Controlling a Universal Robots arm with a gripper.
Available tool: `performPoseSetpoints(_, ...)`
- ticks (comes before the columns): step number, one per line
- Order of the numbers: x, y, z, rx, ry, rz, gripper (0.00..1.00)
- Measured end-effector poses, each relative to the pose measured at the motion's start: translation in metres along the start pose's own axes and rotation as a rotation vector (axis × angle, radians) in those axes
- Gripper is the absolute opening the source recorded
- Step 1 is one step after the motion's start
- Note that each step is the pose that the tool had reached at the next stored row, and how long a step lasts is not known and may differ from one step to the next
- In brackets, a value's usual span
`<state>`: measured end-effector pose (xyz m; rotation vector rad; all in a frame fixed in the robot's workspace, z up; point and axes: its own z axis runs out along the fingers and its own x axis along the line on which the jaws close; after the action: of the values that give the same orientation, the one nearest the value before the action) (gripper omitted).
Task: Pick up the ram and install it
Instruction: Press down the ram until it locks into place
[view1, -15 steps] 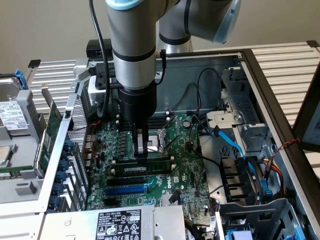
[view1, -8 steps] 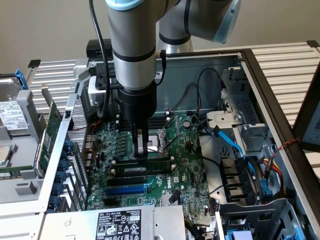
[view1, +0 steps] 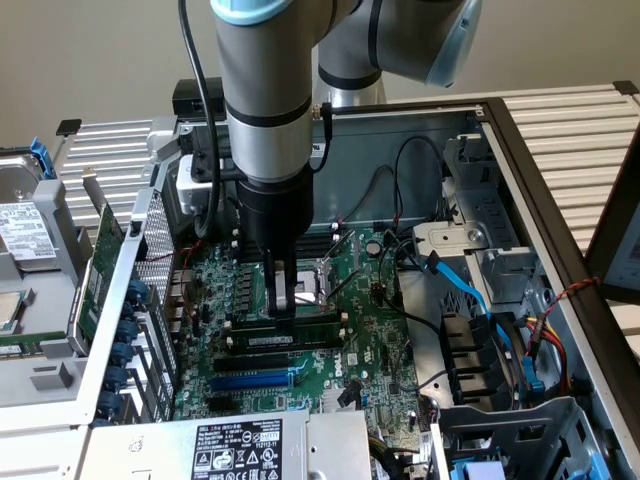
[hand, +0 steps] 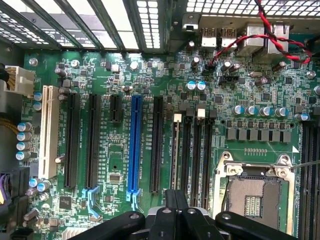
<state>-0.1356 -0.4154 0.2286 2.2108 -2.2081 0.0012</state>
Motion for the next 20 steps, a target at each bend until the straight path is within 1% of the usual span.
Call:
performPoseSetpoints(1,0.000,0.0001,-0.0042,0.0001,0.0000,0.000,0.11)
performPoseSetpoints(2,0.000,0.0002,-0.0092,-0.0007,0.0013,0.000,0.11)
performPoseSetpoints(7,0.001,0.0005,-0.0317,-0.0010,0.0016,0.000,0.11)
performPoseSetpoints(8,0.001,0.0005,-0.0345,-0.0010,0.0016,0.000,0.11)
performPoseSetpoints(10,0.001,0.0005,-0.0359,-0.0010,0.0007,0.000,0.11)
performPoseSetpoints(15,0.001,0.0005,-0.0385,-0.0011,0.0008,0.000,0.11)
performPoseSetpoints(18,0.001,0.0004,-0.0385,-0.0011,0.0005,0.000,0.11)
performPoseSetpoints(20,0.001,0.0004,-0.0385,-0.0015,0.0004,0.011,0.11)
